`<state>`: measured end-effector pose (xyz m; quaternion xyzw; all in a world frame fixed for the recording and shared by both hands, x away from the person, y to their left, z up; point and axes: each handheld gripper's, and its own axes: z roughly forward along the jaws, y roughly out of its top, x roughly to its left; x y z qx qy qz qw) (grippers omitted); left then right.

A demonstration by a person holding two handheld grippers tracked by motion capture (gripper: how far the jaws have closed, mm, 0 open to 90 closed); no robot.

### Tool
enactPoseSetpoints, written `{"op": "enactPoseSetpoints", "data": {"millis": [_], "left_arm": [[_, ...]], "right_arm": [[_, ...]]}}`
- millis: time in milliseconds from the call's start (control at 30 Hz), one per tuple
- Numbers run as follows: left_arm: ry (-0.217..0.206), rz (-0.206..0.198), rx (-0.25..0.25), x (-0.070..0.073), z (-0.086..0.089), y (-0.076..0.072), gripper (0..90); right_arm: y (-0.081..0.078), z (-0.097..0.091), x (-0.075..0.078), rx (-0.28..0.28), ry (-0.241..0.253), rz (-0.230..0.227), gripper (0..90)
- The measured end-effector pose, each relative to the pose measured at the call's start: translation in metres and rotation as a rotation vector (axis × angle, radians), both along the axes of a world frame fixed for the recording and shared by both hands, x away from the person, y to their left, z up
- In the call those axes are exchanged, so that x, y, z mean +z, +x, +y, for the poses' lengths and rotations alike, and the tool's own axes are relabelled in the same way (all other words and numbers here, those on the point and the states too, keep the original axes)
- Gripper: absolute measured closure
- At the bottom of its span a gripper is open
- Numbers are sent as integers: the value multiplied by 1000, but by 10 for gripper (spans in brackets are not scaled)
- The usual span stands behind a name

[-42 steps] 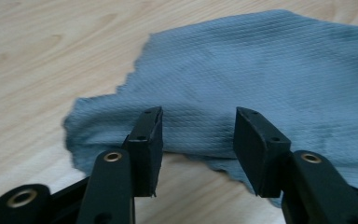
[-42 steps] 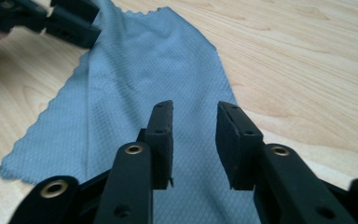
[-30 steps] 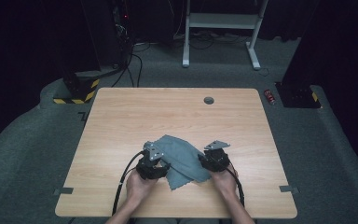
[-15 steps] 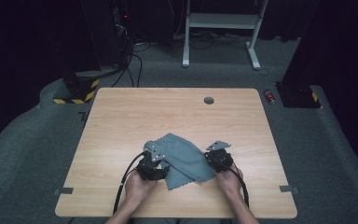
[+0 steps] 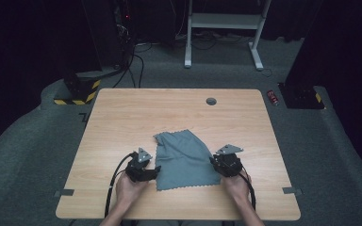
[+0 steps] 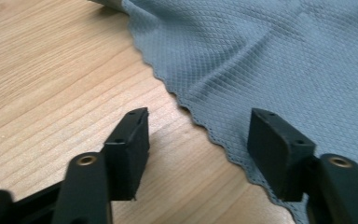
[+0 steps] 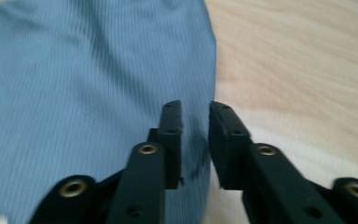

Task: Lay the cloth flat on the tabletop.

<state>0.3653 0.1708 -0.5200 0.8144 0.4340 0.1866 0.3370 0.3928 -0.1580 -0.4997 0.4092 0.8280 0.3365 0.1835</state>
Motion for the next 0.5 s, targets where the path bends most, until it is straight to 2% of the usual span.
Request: {"op": "enactPoseSetpoints", "data": {"millis": [100, 200, 267, 367, 500], "left_arm": [[-32, -30, 4, -5, 3, -2, 345], [-44, -50, 5, -7, 5, -4, 331], [-42, -50, 6, -7, 5, -4, 331], [-44, -49, 12, -7, 4, -4, 326], [-45, -48, 12, -7, 4, -4, 326]], "right_arm": [[10, 7, 0, -19, 13, 2, 673], [22, 12, -4, -32, 16, 26, 680], [28, 15, -7, -35, 16, 46, 758], [30, 19, -8, -15, 6, 38, 885], [24, 26, 2, 19, 5, -15, 892]]}}
